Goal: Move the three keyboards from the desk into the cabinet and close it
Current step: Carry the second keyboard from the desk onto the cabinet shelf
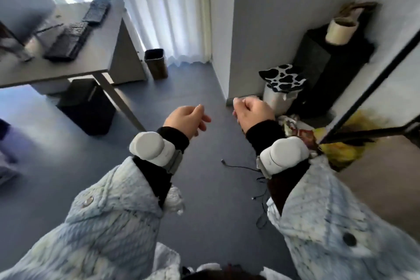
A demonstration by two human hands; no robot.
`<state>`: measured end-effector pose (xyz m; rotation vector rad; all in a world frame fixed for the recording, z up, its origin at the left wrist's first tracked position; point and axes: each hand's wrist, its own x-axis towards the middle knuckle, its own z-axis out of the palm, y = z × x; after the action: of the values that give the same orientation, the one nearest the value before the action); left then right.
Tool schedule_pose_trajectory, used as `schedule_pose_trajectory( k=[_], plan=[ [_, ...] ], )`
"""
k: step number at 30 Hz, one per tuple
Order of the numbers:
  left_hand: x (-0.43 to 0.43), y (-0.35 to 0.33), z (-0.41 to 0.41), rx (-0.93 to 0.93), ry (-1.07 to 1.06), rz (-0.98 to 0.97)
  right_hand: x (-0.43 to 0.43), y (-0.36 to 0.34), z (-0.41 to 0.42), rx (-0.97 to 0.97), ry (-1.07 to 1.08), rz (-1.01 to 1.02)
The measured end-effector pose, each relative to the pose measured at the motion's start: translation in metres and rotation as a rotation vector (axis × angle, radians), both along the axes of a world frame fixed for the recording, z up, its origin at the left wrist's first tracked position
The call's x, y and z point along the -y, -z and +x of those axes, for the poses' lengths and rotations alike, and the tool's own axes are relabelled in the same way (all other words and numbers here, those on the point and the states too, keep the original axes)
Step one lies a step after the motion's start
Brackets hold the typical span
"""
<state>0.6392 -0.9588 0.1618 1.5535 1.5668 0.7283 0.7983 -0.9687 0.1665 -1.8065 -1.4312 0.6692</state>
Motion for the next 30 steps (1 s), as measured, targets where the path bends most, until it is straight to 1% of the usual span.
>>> schedule_pose_trajectory(
  k=[2, 6, 11, 15, 18, 20, 22, 25, 27, 28, 30],
  plan=[
    [-0.021, 0.010, -0.070, 0.023, -0.114, -0.004, -0.026, 0.013, -0.071, 0.024, -0.095, -0.044],
    [-0.053, 0.022, -0.131, 0.037, -0.181, -0.023, -0.072, 0.021, -0.140, 0.021, -0.208, -0.084],
    [-0.126, 0.034, -0.188, 0.039, -0.253, -0.063, -0.170, 0.026, -0.202, 0.031, -0.284, -0.031],
    [-0.209, 0.031, -0.225, 0.013, -0.328, -0.055, -0.263, 0.030, -0.241, -0.007, -0.382, -0.033],
    [-0.296, 0.014, -0.253, 0.024, -0.420, -0.056, -0.360, 0.012, -0.273, -0.012, -0.472, -0.057],
    [-0.322, 0.008, -0.263, 0.010, -0.431, -0.045, -0.390, 0.001, -0.285, -0.025, -0.501, -0.029],
    [-0.371, 0.004, -0.285, 0.006, -0.466, -0.023, -0.445, -0.009, -0.307, -0.040, -0.517, 0.010],
    [-0.428, 0.009, -0.326, 0.012, -0.547, -0.059, -0.507, -0.008, -0.349, -0.013, -0.569, -0.007],
    [-0.468, 0.022, -0.360, 0.054, -0.604, -0.074, -0.552, 0.003, -0.384, -0.009, -0.604, -0.021],
    [-0.474, 0.027, -0.366, 0.062, -0.618, -0.096, -0.559, 0.008, -0.388, 0.000, -0.606, -0.032],
    [-0.508, 0.039, -0.398, 0.094, -0.680, -0.127, -0.598, 0.021, -0.420, 0.026, -0.632, -0.055]
  ],
)
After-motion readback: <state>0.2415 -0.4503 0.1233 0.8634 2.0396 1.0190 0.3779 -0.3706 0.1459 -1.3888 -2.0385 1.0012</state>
